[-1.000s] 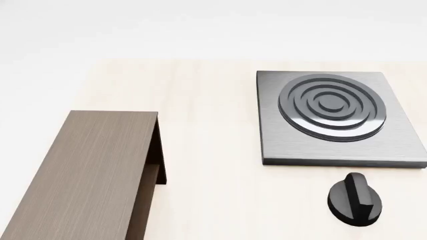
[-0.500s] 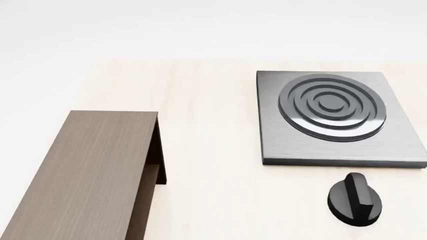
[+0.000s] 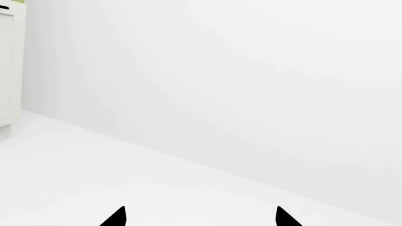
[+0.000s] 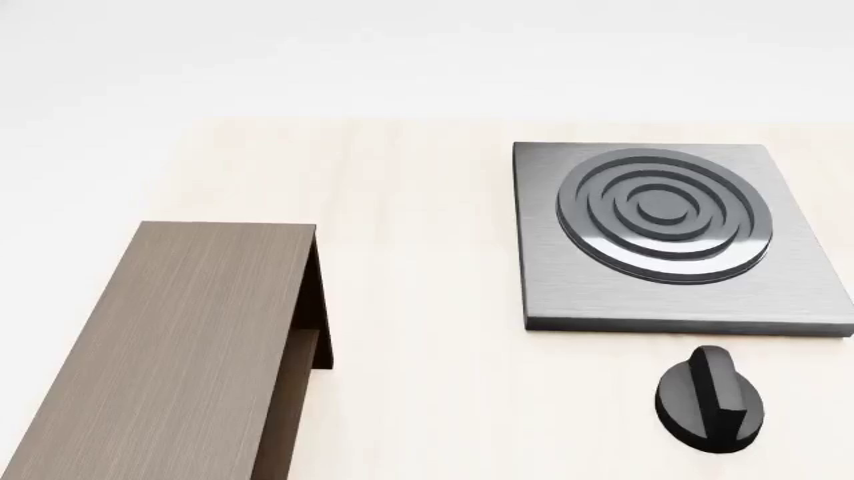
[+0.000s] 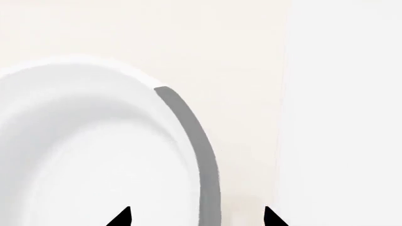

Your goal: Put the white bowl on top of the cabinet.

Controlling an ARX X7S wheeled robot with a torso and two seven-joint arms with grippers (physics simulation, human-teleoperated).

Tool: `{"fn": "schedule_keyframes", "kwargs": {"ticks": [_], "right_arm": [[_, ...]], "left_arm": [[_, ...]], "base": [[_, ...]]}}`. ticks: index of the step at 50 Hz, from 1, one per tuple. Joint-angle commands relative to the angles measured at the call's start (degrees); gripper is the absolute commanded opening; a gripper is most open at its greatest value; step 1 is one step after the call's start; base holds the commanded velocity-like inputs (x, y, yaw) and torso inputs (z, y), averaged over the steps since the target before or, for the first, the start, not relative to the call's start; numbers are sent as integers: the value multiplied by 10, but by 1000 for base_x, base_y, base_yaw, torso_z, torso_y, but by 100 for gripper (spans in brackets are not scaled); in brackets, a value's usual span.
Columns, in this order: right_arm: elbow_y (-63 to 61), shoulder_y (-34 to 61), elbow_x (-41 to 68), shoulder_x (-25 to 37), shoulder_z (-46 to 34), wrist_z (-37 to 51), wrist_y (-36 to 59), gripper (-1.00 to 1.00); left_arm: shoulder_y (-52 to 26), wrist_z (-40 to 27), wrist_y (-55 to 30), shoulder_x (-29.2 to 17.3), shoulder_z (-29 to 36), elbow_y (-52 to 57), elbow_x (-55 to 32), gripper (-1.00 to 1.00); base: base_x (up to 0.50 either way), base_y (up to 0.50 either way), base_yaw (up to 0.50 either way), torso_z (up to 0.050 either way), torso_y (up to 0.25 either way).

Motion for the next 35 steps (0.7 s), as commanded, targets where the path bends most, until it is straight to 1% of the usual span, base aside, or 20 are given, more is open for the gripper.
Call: {"fn": "schedule_keyframes", "kwargs": {"ticks": [1, 12, 26, 35], "right_arm": [[4, -4, 4, -11, -17, -10, 19, -100], [-5, -1, -4, -6, -20, -2, 24, -100], [-24, -14, -4, 5, -14, 4, 5, -100], [-76, -9, -11, 26, -1, 21, -6, -100]], "left_arm": [[-1, 0, 0, 0, 0, -1, 0, 100], [0, 1, 1, 0, 0, -2, -1, 100], [0, 1, 1, 0, 0, -1, -1, 100], [1, 1, 3, 0, 0, -1, -3, 100]], "base": [[0, 0, 0, 0, 0], [0, 0, 0, 0, 0], [0, 0, 0, 0, 0], [0, 0, 0, 0, 0]]}}
